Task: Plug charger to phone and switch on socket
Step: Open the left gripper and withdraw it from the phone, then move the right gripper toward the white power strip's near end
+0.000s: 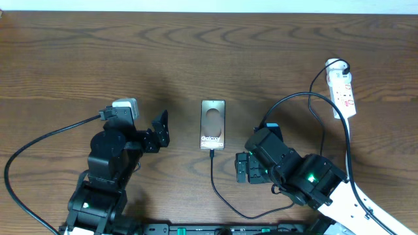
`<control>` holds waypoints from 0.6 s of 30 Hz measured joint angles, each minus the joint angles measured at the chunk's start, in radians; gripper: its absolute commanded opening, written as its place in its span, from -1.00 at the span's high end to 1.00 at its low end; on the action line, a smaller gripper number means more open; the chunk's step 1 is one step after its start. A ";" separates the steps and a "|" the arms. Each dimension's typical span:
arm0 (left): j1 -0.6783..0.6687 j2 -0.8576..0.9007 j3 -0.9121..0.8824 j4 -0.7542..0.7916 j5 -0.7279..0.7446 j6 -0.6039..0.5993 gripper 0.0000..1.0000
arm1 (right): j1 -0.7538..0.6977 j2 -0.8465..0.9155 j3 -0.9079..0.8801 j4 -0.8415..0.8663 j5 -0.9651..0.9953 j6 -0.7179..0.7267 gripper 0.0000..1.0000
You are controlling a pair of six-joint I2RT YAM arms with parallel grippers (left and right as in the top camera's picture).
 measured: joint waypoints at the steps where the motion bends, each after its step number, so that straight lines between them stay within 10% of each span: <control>1: 0.000 0.000 0.000 0.000 -0.002 0.000 -0.82 | 0.000 0.000 0.000 0.000 0.000 0.000 -0.99; 18: 0.000 0.000 0.000 -0.007 -0.007 0.000 -0.82 | -0.145 -0.080 0.000 0.000 -0.003 0.000 -0.98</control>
